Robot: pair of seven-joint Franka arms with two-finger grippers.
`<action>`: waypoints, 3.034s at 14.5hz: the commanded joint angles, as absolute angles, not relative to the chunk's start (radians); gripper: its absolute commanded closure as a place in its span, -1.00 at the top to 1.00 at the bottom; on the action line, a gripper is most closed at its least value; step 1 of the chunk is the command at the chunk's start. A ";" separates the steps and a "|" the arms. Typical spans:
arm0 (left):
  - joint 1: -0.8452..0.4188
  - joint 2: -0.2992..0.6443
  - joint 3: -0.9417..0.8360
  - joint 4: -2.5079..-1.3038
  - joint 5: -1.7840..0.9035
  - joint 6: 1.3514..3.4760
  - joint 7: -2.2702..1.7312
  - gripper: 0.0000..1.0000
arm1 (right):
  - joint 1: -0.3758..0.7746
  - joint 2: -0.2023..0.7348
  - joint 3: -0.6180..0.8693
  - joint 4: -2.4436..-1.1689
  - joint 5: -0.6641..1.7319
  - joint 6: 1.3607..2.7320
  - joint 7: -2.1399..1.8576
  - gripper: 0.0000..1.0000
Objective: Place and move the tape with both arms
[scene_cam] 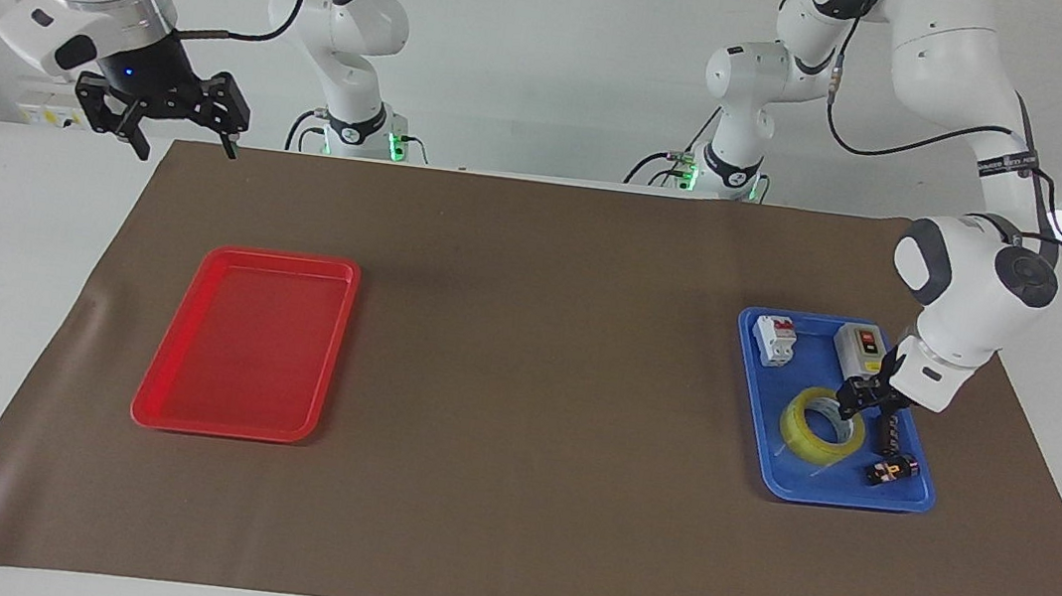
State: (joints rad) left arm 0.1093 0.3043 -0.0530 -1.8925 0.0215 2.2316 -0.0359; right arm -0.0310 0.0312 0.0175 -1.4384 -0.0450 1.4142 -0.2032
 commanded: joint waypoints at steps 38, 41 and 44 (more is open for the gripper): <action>-0.615 0.515 -0.055 -1.566 -0.003 2.085 -1.011 -1.00 | -0.046 0.020 0.017 -1.445 -0.017 1.405 -0.229 1.00; -0.612 0.515 -0.055 -1.595 -0.003 2.118 -1.012 -1.00 | -0.051 0.021 0.012 -1.439 -0.012 1.407 -0.227 1.00; -0.614 0.512 -0.054 -1.621 -0.003 2.149 -1.012 -1.00 | -0.051 0.023 0.014 -1.437 -0.014 1.405 -0.226 1.00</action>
